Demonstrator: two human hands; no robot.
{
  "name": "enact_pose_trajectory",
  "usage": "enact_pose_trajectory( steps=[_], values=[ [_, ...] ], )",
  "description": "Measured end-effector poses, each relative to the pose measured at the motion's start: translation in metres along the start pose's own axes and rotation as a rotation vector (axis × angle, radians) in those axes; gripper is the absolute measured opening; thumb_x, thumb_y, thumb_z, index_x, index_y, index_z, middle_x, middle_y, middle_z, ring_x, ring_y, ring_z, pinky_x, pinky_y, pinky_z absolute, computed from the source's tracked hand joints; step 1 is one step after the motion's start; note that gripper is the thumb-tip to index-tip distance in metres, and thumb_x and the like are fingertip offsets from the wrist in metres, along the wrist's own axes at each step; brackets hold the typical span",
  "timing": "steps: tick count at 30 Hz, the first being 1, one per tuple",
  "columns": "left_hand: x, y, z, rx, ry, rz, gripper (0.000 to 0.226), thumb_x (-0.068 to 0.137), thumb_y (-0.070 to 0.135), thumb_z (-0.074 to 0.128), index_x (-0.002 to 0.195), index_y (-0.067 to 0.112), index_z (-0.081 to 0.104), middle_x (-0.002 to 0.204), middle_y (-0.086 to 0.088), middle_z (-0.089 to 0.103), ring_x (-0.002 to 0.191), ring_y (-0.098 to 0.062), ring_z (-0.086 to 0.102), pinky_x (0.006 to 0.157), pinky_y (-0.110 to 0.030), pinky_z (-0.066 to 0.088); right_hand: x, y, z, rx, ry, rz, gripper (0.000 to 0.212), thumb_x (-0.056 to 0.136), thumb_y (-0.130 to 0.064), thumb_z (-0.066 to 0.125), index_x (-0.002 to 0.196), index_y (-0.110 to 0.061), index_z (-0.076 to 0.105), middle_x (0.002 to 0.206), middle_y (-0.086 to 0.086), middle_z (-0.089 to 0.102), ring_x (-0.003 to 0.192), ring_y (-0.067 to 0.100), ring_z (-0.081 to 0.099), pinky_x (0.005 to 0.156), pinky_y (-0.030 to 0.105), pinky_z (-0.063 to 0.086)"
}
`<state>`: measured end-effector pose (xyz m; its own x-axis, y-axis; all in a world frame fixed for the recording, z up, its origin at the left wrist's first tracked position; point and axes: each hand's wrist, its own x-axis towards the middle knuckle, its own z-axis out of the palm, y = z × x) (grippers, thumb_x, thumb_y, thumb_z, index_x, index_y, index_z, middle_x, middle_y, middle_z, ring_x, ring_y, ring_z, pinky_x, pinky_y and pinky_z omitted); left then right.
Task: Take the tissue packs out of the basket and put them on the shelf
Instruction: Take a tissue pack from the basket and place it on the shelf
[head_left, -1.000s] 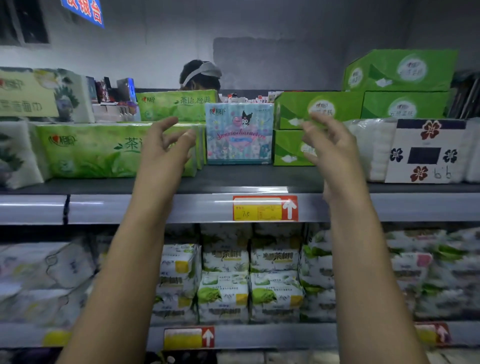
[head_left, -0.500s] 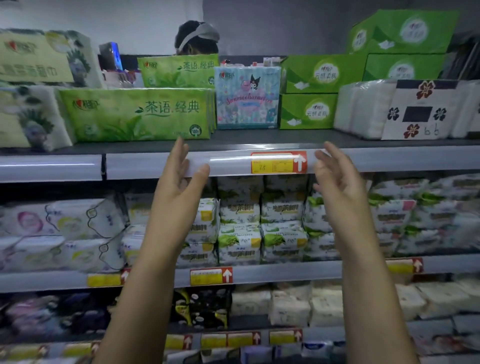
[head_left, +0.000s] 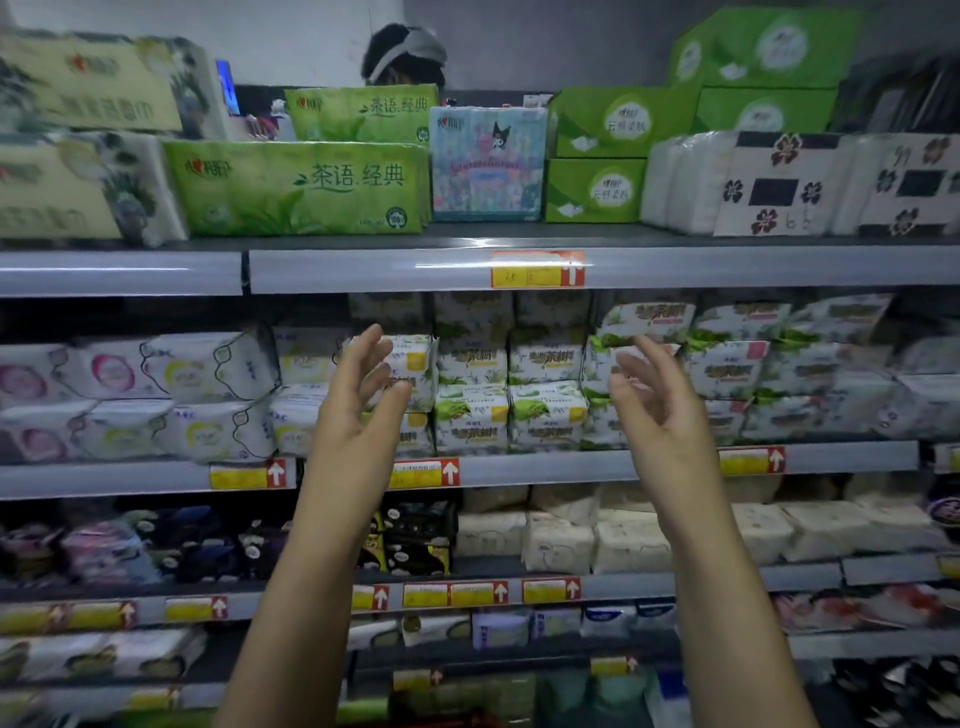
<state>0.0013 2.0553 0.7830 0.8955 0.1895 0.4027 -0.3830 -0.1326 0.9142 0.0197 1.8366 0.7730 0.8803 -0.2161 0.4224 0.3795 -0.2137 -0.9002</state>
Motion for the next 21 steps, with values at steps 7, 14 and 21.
enact_pose_trajectory(
  steps=[7,14,21],
  values=[
    [-0.056,0.003,0.018,0.007,-0.005,-0.074,0.047,0.099,0.026,0.045,0.134,0.053,0.03,0.133,0.029,0.043,0.123,0.006,0.042,0.102,-0.027,0.034,-0.048,-0.001,-0.033,-0.045,-0.074,0.032,0.053,0.095,-0.031,0.05,0.144,-0.034,0.031,0.133,-0.019,0.046,0.1,-0.024,0.044,0.071,-0.007,0.036],
    [-0.119,-0.003,0.018,0.065,0.009,-0.157,0.048,0.099,0.027,0.045,0.138,0.052,0.031,0.143,0.028,0.038,0.131,0.001,0.037,0.097,-0.027,0.035,-0.098,0.022,-0.046,-0.036,-0.151,0.142,0.056,0.096,-0.029,0.049,0.147,-0.033,0.026,0.138,-0.018,0.042,0.112,-0.005,0.047,0.07,-0.007,0.036],
    [-0.141,-0.007,0.001,0.079,0.067,-0.203,0.047,0.099,0.025,0.046,0.138,0.047,0.034,0.145,0.02,0.038,0.132,-0.001,0.039,0.09,-0.023,0.039,-0.125,0.024,-0.034,-0.061,-0.213,0.156,0.06,0.095,-0.03,0.049,0.148,-0.035,0.021,0.141,-0.016,0.04,0.123,0.002,0.045,0.077,0.004,0.04]
  ],
)
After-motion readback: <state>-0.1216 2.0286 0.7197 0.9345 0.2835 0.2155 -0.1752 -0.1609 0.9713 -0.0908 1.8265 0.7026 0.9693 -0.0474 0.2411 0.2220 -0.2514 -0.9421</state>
